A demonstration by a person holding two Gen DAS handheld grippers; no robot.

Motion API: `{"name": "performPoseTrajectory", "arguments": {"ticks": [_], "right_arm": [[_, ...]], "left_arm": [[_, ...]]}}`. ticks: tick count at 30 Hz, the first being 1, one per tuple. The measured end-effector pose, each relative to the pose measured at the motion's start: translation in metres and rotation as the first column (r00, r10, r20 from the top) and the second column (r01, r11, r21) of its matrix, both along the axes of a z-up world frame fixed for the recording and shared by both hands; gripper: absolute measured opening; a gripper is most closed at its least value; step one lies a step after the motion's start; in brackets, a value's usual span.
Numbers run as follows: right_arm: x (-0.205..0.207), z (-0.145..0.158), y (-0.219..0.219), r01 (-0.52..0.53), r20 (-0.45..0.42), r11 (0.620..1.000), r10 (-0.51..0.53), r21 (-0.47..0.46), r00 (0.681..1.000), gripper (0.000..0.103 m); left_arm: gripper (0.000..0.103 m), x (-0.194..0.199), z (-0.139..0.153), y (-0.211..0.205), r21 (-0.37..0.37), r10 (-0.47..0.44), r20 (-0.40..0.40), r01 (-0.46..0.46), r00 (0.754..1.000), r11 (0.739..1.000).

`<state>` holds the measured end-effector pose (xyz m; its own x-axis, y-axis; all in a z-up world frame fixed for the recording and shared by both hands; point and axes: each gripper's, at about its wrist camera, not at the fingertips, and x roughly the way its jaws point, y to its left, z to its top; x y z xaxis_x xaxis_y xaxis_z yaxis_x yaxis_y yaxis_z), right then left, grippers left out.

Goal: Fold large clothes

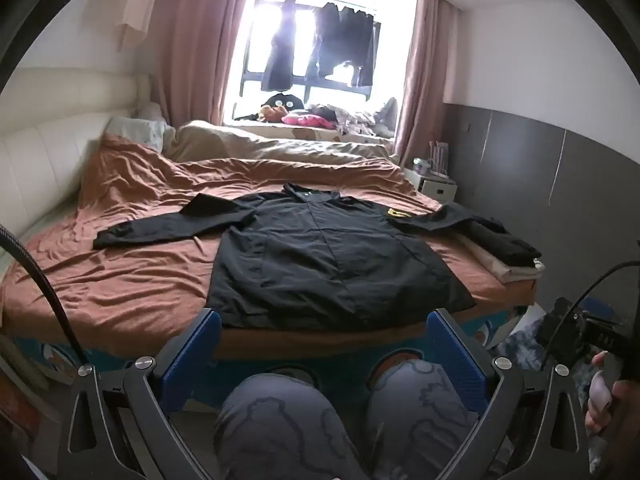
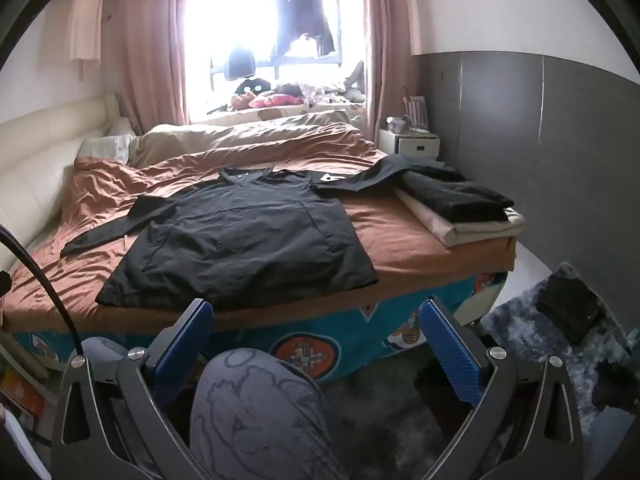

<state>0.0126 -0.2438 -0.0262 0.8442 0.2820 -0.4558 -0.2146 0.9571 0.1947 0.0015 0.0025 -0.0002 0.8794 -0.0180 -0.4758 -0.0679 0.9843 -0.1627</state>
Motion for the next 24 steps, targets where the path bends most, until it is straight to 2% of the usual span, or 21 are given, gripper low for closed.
{"name": "performPoseTrajectory", "arguments": {"ticks": [2,6,12,24], "right_arm": [[0.000,0.000,0.001,-0.005,-0.003,1.000,0.005,0.000,1.000,0.103],[0.002,0.001,-0.011,0.001,0.007,1.000,-0.001,0.031,1.000,0.103],[-0.002,0.002,-0.004,0.010,0.018,1.000,-0.010,-0.004,1.000,0.103],[-0.002,0.004,-0.001,0.012,0.028,1.000,-0.012,-0.001,1.000,0.103]], "left_arm": [[0.103,-0.004,0.002,0.008,-0.017,0.002,0.027,-0.001,1.000,1.000],[0.103,-0.011,0.005,0.000,0.025,-0.001,0.046,0.000,0.999,1.000],[0.103,-0.010,0.004,-0.004,0.031,-0.002,0.040,0.001,0.999,1.000],[0.103,-0.010,0.007,-0.008,0.034,-0.002,0.050,0.001,0.999,0.999]]}}
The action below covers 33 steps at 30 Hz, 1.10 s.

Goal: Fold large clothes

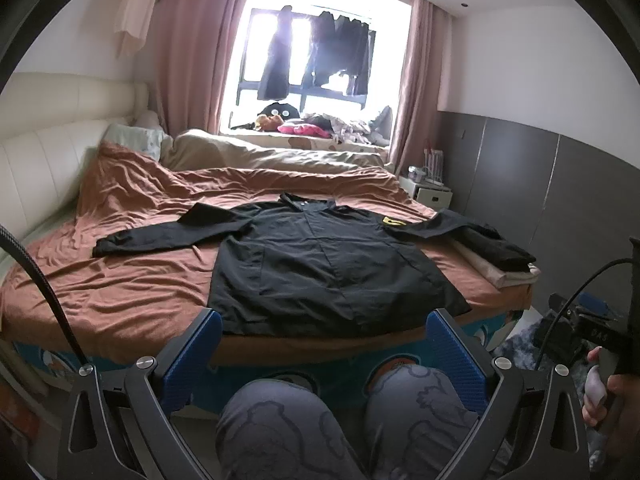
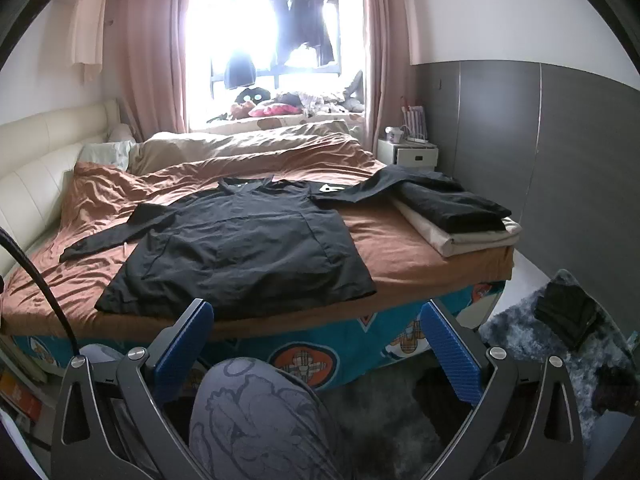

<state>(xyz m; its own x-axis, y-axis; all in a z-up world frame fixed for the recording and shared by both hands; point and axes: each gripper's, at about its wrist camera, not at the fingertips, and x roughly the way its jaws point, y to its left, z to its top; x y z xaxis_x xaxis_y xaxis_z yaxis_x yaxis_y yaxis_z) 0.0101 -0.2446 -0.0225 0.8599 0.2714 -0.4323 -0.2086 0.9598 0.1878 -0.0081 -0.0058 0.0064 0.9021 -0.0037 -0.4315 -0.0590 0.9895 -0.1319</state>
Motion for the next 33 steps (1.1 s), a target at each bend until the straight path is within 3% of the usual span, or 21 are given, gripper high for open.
{"name": "performPoseTrajectory", "arguments": {"ticks": [33], "right_arm": [[-0.003,-0.004,0.001,0.002,0.004,1.000,-0.002,0.009,1.000,0.103]], "left_arm": [[0.103,-0.014,-0.002,0.012,-0.015,0.001,0.028,0.000,1.000,1.000]]}}
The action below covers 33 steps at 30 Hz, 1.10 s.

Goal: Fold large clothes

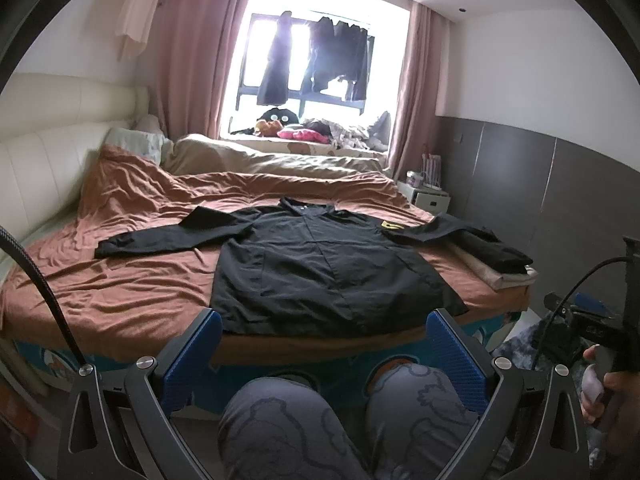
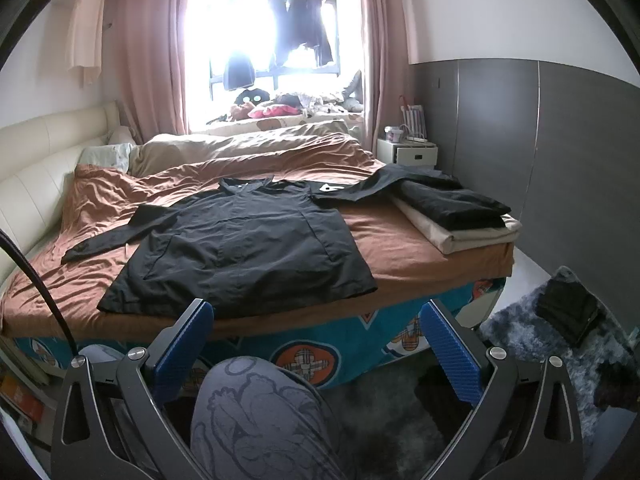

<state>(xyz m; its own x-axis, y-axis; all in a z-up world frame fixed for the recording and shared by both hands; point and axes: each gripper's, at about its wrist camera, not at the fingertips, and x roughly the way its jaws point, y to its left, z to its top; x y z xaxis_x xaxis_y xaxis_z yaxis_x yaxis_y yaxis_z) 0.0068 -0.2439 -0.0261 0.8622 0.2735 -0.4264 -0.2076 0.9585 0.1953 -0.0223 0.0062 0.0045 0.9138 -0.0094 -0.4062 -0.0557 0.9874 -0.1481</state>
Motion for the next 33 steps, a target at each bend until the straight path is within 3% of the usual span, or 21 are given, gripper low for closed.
{"name": "performPoseTrajectory", "arguments": {"ticks": [33], "right_arm": [[-0.005,0.008,-0.003,0.027,-0.003,1.000,-0.027,0.013,1.000,0.103]], "left_arm": [[0.103,-0.006,0.009,0.006,0.013,0.007,0.029,-0.008,1.000,1.000]]}}
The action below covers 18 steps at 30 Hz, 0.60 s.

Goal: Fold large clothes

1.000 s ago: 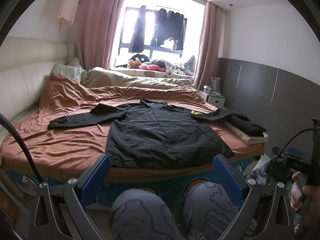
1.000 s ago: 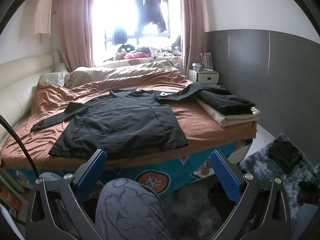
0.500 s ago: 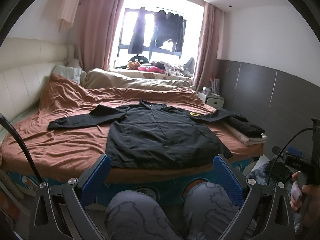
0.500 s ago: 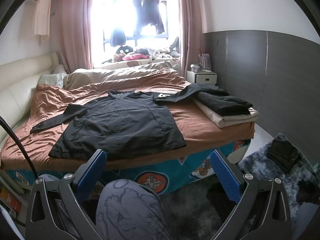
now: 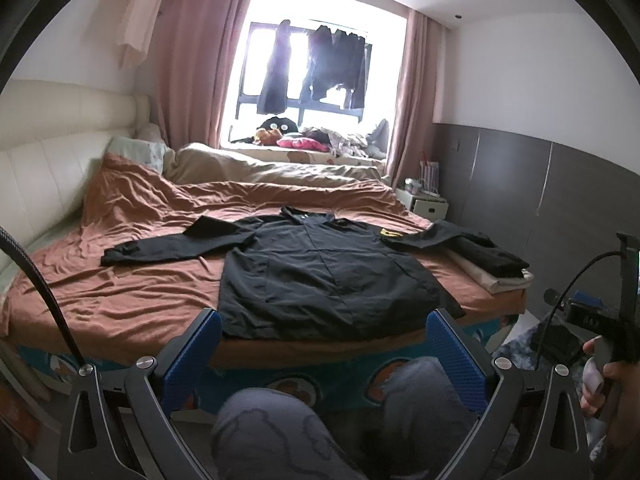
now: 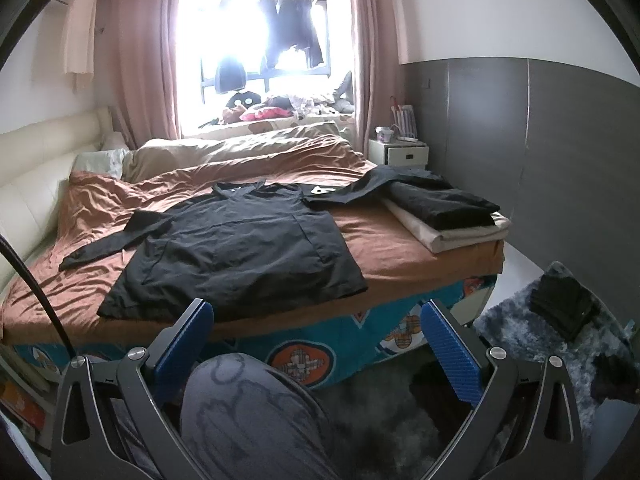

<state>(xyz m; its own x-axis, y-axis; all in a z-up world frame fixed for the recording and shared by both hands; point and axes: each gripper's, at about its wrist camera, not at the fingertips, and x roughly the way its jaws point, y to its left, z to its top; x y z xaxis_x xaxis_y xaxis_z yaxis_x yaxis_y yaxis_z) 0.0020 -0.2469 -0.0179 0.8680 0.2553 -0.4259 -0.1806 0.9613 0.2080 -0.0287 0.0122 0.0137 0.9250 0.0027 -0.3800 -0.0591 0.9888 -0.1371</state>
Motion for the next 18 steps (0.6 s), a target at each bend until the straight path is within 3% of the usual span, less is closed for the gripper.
{"name": "performPoseTrajectory", "arguments": {"ticks": [12,18], "right_arm": [[0.040,0.010,0.037,-0.066,0.002,0.998,0.066,-0.010,0.998,0.103],[0.078,-0.004,0.067,-0.107,0.013,0.994,0.108,-0.032,0.994,0.103]], "left_arm": [[0.103,0.023,-0.007,0.044,-0.013,0.059,-0.022,-0.059,0.998,0.998],[0.103,0.065,-0.028,0.073,-0.027,0.098,-0.083,-0.101,0.992,0.995]]}}
